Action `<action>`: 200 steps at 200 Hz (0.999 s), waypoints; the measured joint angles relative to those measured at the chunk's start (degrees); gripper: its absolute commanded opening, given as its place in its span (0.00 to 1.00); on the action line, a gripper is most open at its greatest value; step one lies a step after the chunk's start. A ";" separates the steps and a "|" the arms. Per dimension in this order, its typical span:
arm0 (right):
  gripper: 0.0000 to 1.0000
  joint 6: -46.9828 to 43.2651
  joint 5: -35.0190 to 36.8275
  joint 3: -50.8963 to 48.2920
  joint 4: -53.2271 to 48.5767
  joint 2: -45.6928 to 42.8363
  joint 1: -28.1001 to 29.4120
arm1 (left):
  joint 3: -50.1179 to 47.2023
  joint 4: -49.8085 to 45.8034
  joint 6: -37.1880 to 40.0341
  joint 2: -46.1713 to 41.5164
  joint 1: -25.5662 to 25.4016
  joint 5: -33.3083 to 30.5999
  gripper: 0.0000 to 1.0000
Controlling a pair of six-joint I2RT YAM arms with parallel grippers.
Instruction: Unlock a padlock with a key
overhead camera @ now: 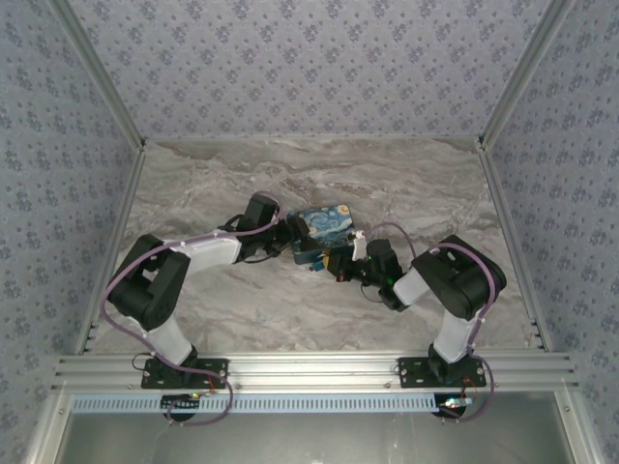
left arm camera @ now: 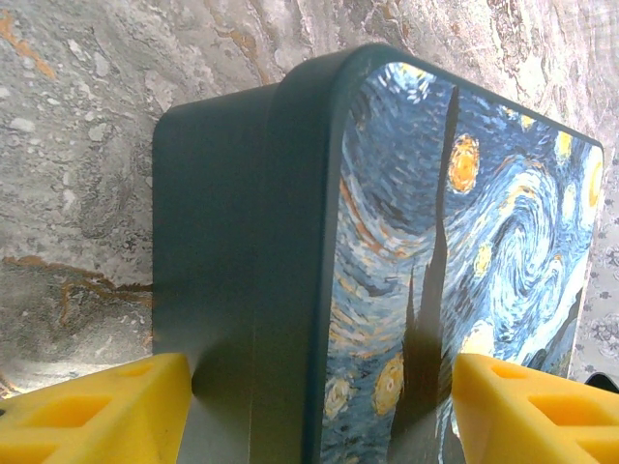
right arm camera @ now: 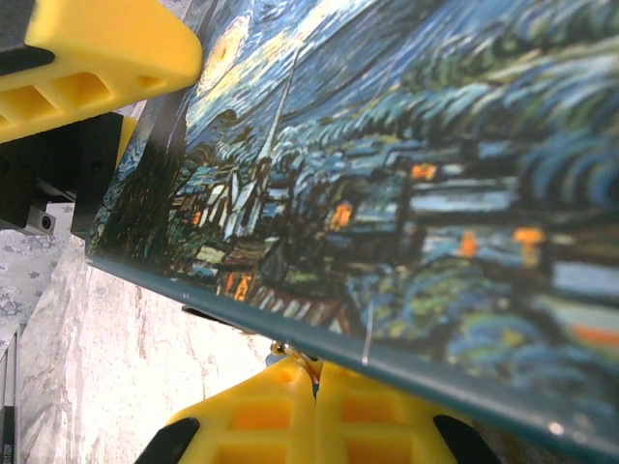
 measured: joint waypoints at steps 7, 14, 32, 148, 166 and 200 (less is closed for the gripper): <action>0.03 0.00 0.00 -0.07 0.00 -0.02 0.00 | 0.00 0.00 0.00 0.00 0.00 0.00 0.71; 0.03 0.00 0.04 -0.17 0.00 -0.13 0.00 | 0.00 0.02 -0.04 0.00 0.00 0.00 0.71; 0.03 0.09 0.46 -0.55 -0.02 -0.50 0.00 | 0.00 0.07 -0.15 0.00 0.00 0.00 0.70; 0.02 1.86 2.19 -3.93 -0.57 -5.64 -2.16 | -1.70 3.10 -1.03 0.00 0.00 0.02 0.71; 0.02 1.88 2.62 -4.26 -1.73 -7.50 -2.51 | -1.95 3.56 -1.22 0.00 0.00 0.02 0.71; 0.02 1.88 3.89 -5.09 -4.61 -11.19 -3.17 | -2.03 3.85 -1.29 0.00 0.00 0.02 0.71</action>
